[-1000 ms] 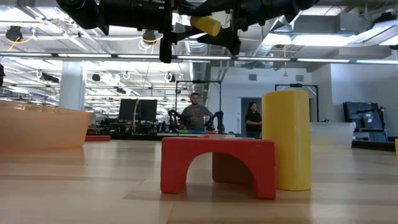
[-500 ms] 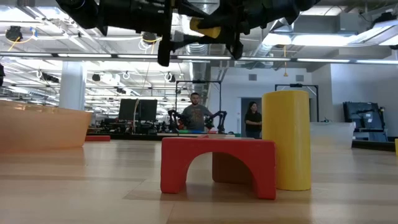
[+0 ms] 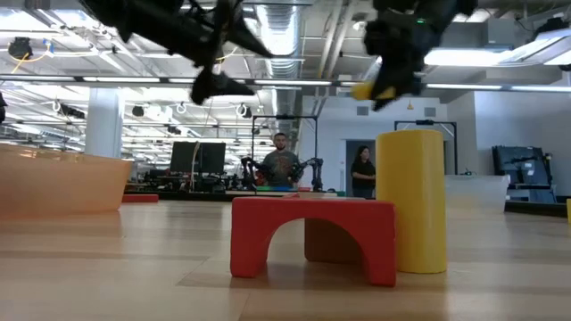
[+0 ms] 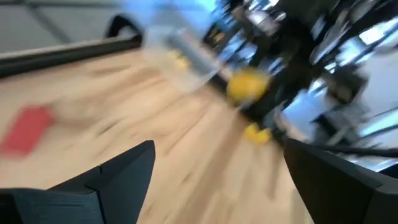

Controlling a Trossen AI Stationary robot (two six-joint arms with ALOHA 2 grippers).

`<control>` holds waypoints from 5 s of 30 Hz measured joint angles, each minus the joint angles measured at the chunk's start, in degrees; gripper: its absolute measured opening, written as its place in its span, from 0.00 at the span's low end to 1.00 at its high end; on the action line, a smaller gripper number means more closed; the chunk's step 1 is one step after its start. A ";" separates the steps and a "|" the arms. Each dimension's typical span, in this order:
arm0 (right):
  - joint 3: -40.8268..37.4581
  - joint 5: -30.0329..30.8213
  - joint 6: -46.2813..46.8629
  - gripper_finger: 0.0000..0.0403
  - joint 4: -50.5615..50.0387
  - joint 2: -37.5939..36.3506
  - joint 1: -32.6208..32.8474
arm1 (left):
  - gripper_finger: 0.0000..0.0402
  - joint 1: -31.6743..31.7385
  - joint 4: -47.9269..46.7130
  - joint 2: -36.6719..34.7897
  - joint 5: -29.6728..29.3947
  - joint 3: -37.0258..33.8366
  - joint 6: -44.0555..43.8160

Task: Sort & place blocks by color
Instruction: Put the yellow block into the transparent bin, then put the red block into the green bin

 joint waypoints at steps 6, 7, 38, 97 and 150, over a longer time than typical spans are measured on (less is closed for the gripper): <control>0.02 16.35 5.11 0.29 -18.37 -7.39 -8.86 | 0.86 0.15 -13.94 -4.92 -5.93 -0.07 -0.17; 0.02 18.74 6.65 0.29 -21.32 -7.87 -10.81 | 0.86 -0.05 -15.02 -4.96 -6.33 -0.05 -0.40; -5.46 19.09 4.54 0.78 -10.86 5.36 -35.07 | 0.79 -3.57 -14.84 -2.27 -2.34 -0.04 -4.89; -5.44 17.47 56.06 0.77 -18.95 -9.48 34.92 | 0.62 41.36 -68.95 29.40 -9.78 23.33 35.42; -5.44 27.67 44.45 0.77 -9.57 -8.55 37.74 | 0.19 20.26 -8.63 17.81 42.22 21.57 8.21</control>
